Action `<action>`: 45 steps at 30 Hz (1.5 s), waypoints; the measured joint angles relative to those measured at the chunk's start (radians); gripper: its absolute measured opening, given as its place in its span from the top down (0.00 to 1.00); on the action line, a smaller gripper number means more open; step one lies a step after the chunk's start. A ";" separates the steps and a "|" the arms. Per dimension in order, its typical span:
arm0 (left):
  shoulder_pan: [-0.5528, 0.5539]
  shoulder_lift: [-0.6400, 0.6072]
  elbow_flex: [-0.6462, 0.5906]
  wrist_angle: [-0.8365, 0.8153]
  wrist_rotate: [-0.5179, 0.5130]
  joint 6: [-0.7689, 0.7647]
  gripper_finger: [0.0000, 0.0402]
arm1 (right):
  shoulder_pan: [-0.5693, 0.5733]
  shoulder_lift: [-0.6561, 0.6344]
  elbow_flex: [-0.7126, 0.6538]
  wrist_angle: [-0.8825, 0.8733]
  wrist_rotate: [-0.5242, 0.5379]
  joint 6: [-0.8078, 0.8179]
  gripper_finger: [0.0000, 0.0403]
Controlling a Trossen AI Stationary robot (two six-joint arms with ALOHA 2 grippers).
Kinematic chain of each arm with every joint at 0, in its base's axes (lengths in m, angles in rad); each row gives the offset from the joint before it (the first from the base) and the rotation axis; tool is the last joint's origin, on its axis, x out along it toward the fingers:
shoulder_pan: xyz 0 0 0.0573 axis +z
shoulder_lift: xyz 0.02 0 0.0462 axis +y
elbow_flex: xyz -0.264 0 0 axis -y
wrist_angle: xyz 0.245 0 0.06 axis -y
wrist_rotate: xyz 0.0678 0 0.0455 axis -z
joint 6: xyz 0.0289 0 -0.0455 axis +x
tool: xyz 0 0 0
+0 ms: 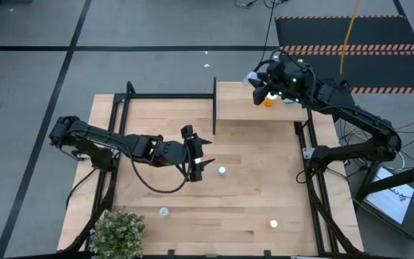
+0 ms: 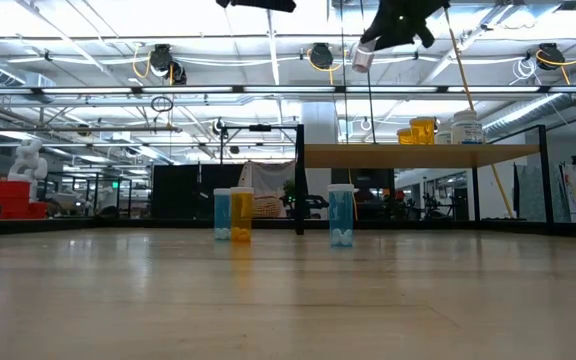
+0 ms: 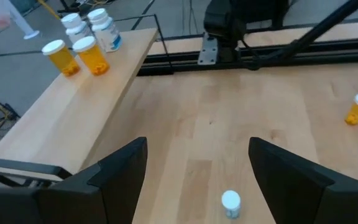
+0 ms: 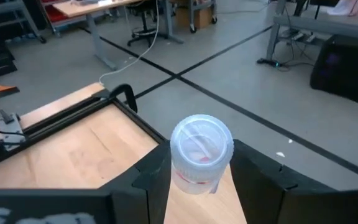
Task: Pick and place medicine bottles onto shelf by color
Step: Put the top transparent pill bottle on the shelf
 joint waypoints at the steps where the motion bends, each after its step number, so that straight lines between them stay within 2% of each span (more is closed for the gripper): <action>1: 0.007 0.000 0.000 0.009 0.000 0.002 0.30 | 0.000 0.008 0.000 0.000 0.001 0.000 0.64; 10: 0.058 0.000 0.000 0.035 0.000 0.039 0.30 | -0.009 0.069 0.000 0.000 0.134 -0.019 0.64; 14: 0.078 0.000 0.000 0.044 0.000 0.065 0.30 | -0.008 0.080 0.000 0.000 0.163 -0.025 0.64; 25: 0.180 0.000 0.000 0.097 0.000 0.189 0.30 | -0.008 0.084 0.000 -0.026 0.158 -0.053 0.64; 35: 0.303 0.012 0.000 0.174 0.002 0.229 0.30 | -0.005 0.083 0.000 -0.005 0.129 -0.068 0.64; 39: 0.329 0.032 -0.001 0.228 0.046 0.255 0.30 | -0.003 0.083 -0.001 0.011 0.076 -0.062 0.64; 45: 0.344 0.076 0.000 0.323 0.131 0.291 0.30 | 0.001 0.083 -0.001 0.023 0.071 -0.060 0.64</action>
